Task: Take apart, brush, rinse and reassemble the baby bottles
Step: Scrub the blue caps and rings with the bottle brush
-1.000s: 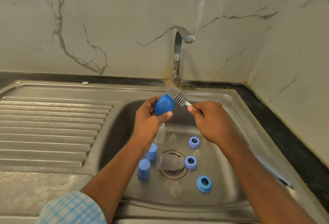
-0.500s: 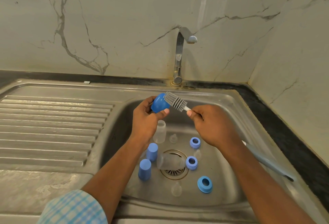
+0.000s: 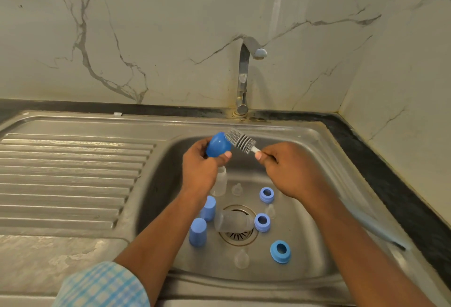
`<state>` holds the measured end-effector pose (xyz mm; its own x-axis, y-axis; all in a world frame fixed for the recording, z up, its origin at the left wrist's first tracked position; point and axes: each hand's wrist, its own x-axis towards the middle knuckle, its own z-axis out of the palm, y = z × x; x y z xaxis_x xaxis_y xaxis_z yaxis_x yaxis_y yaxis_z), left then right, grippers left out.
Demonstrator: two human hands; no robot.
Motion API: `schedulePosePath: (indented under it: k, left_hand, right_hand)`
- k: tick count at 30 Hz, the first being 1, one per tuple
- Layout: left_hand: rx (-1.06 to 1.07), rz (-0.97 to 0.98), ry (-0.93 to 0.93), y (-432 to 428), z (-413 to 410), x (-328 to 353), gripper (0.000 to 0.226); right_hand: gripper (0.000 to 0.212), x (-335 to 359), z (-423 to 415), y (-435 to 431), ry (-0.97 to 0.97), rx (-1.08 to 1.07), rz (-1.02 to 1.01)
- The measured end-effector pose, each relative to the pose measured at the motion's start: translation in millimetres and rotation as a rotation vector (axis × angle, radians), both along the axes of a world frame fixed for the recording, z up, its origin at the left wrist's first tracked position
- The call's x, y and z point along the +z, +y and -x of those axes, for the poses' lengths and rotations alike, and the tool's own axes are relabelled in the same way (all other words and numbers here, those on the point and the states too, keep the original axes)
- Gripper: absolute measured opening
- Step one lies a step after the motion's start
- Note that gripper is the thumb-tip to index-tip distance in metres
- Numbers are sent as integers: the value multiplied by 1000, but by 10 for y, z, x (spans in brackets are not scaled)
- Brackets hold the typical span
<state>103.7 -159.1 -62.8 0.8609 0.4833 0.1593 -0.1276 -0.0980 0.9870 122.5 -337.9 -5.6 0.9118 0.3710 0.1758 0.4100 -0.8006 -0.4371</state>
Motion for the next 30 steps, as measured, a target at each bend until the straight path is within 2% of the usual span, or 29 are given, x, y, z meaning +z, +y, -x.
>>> schedulePosePath:
  k: [2, 4, 7, 11, 15, 20, 23, 26, 30]
  left_hand:
    - [58, 63, 1, 52, -53, -9, 36]
    - [67, 39, 6, 69, -88, -46, 41]
    - [-3, -113, 49, 16, -98, -106, 57]
    - [-92, -269, 147, -99, -91, -126, 50]
    - [-212, -394, 241, -213, -65, -184, 47]
    - [-403, -657, 304, -537, -169, -355, 51]
    - [-503, -922, 350, -777, -370, -466, 61]
    - [-557, -1163, 408, -1005, -581, -576, 65]
    - [-582, -1382, 451, -1207, -725, -763, 65]
  right_hand:
    - [46, 8, 23, -25, 22, 19, 27]
    - [46, -6, -15, -74, 38, -12, -11]
    - [47, -51, -141, -211, 54, -112, -48]
    - [38, -197, -316, -427, 91, -225, -66]
    - [41, -278, -351, -471, 126, -282, -68]
    - [45, -256, -344, -477, 125, -337, -78]
    - [46, -245, -322, -496, 127, -351, -89]
    - [45, -249, -330, -533, 128, -380, -102]
    - [46, -258, -356, -542, 127, -387, -107]
